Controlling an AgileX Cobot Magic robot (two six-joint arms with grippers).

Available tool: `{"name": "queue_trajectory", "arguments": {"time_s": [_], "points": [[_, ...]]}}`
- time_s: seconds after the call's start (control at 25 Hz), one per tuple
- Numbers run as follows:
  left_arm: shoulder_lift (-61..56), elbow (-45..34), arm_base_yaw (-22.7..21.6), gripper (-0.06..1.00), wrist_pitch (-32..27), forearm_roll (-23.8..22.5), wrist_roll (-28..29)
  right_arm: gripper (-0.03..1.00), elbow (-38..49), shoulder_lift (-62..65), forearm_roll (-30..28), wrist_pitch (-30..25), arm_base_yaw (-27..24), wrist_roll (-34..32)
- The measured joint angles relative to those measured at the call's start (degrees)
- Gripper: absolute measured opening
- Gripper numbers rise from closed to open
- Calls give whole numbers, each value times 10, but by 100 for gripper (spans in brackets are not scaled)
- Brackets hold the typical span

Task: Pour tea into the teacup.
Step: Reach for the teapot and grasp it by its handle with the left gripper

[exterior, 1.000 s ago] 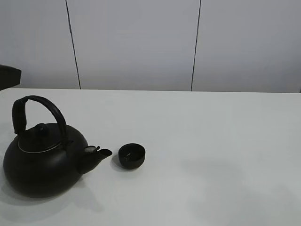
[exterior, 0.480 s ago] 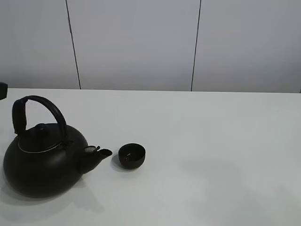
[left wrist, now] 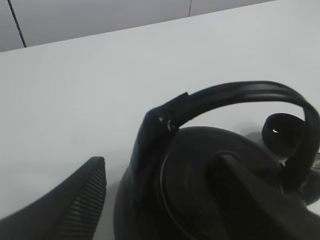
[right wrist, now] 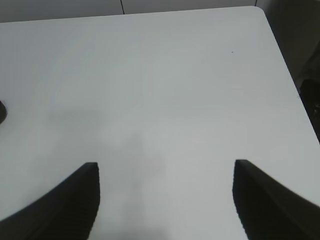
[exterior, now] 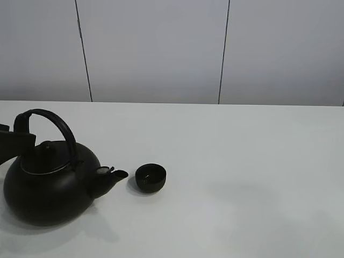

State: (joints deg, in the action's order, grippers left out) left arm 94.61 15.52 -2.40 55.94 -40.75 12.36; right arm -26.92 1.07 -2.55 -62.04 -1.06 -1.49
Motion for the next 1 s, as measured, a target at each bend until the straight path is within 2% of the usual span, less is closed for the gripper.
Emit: {"name": "queue_trajectory", "arguments": {"time_s": [0.16,0.48,0.72,1.0], "points": [[35,8,0,46,33,34,-47,51,0,0,0,0,0,0],[60,43,0,44,45,40,-55,51,0,0,0,0,0,0],[60,44,1,15,45,5,-66,51,0,0,0,0,0,0],[60,45,0,14,45,5,-81,51,0,0,0,1,0,0]]}}
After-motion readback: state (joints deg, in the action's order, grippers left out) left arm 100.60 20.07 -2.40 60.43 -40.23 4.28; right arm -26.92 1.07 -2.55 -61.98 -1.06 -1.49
